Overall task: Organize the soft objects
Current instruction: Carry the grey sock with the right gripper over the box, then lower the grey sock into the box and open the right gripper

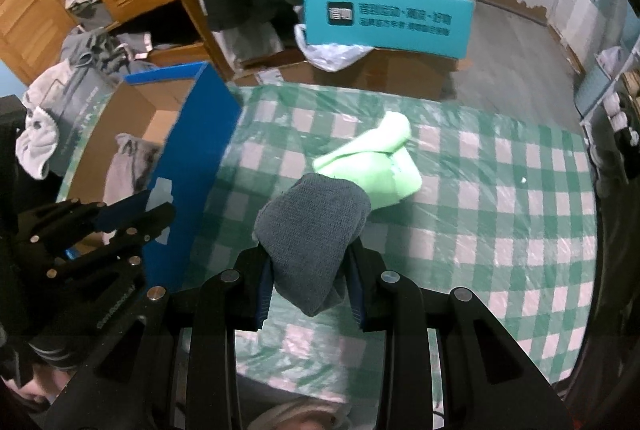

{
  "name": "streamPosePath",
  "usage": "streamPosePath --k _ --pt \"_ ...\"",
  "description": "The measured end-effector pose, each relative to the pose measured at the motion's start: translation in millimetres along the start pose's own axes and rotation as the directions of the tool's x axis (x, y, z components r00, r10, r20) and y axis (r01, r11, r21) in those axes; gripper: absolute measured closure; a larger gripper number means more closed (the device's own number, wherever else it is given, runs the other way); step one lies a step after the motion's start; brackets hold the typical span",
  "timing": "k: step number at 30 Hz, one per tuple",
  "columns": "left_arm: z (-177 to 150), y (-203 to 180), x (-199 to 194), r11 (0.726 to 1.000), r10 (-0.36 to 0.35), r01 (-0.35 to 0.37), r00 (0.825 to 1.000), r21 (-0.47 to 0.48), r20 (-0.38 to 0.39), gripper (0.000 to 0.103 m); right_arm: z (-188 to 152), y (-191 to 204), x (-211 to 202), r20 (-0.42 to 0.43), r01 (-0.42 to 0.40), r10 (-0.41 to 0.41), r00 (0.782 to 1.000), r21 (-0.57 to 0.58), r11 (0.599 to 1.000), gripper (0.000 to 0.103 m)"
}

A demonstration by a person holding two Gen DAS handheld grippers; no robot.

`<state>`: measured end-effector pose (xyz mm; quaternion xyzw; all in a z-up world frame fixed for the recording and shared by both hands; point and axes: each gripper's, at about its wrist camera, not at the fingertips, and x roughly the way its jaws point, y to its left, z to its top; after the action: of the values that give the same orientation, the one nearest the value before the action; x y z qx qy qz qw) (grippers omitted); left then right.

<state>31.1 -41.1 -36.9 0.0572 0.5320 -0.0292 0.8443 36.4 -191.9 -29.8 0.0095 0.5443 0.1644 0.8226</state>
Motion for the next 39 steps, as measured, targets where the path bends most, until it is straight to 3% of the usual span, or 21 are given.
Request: streamPosePath --k 14,39 --pt "-13 39 -18 0.999 0.034 -0.032 0.999 -0.041 0.037 0.085 14 52 5 0.000 -0.056 0.056 0.998 -0.074 0.996 0.073" --pt "-34 133 -13 0.979 0.090 -0.086 0.996 -0.185 0.013 0.085 37 145 41 -0.056 -0.105 0.096 0.994 -0.194 0.975 0.073"
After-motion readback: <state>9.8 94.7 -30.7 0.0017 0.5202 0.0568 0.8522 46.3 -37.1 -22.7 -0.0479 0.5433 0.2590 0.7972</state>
